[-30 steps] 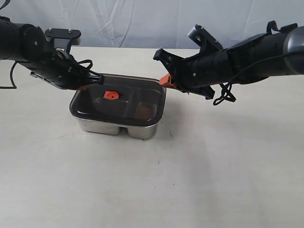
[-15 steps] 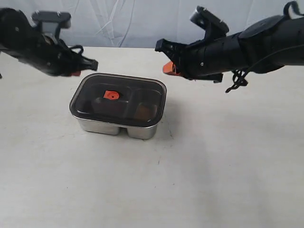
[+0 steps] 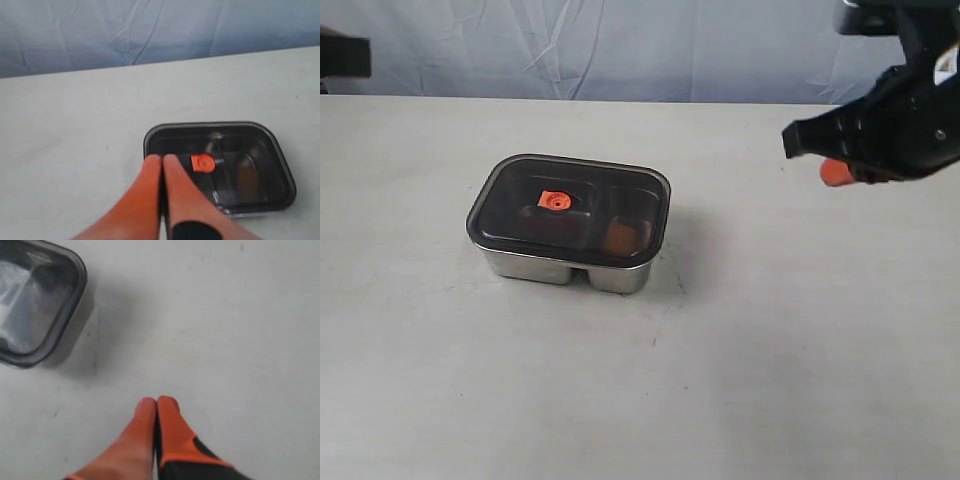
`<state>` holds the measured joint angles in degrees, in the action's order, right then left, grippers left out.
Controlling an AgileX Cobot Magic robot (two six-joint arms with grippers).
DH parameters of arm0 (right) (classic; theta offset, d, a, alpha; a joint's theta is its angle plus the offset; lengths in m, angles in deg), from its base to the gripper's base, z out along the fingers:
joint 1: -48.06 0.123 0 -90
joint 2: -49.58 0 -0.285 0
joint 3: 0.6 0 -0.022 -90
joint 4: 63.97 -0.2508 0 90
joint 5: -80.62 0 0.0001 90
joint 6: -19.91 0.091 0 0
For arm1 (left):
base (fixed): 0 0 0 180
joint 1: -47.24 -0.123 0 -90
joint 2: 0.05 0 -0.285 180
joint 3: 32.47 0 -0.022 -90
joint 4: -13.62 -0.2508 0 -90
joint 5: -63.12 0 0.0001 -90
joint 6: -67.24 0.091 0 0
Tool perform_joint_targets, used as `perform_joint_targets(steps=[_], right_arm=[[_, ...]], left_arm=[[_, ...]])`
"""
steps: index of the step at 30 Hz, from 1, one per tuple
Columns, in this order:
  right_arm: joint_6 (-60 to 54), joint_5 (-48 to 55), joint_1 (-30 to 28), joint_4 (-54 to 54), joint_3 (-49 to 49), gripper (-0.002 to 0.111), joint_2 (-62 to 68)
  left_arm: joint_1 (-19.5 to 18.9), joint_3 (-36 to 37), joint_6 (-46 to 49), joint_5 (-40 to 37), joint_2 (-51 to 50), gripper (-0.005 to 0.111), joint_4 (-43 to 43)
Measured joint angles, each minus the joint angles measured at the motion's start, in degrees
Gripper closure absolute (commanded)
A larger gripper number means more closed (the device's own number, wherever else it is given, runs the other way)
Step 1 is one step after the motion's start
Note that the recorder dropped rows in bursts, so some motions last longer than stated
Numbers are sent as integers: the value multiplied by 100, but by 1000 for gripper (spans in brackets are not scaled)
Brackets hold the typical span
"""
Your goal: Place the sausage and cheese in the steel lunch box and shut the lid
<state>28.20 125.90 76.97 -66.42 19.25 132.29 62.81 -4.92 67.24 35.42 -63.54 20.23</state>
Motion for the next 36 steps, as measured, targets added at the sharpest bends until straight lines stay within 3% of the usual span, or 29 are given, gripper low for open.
perform_joint_targets(steps=[9, 20, 24, 28, 31, 36], right_arm=[[75, 453, 0, -649, 935, 109, -745], [61, -56, -28, -245, 972, 109, -1513], [50, -1151, -561, 245, 1392, 109, -2434], [50, -2463, -1520, 245, 2229, 109, -3679], [50, -2578, -2028, 245, 2741, 109, -4503], [-36, -1931, -2185, 452, 3186, 109, -5312]], left_arm=[[0, 379, 0, -1506, 1110, 107, 0], [0, 379, 0, -1600, 1279, 107, -211], [0, 379, 0, -1612, 1279, 107, -342], [0, 379, 0, -1624, 1279, 107, -361], [0, 379, 0, -1624, 1279, 107, -361], [0, 379, 0, -1624, 1279, 107, -361]])
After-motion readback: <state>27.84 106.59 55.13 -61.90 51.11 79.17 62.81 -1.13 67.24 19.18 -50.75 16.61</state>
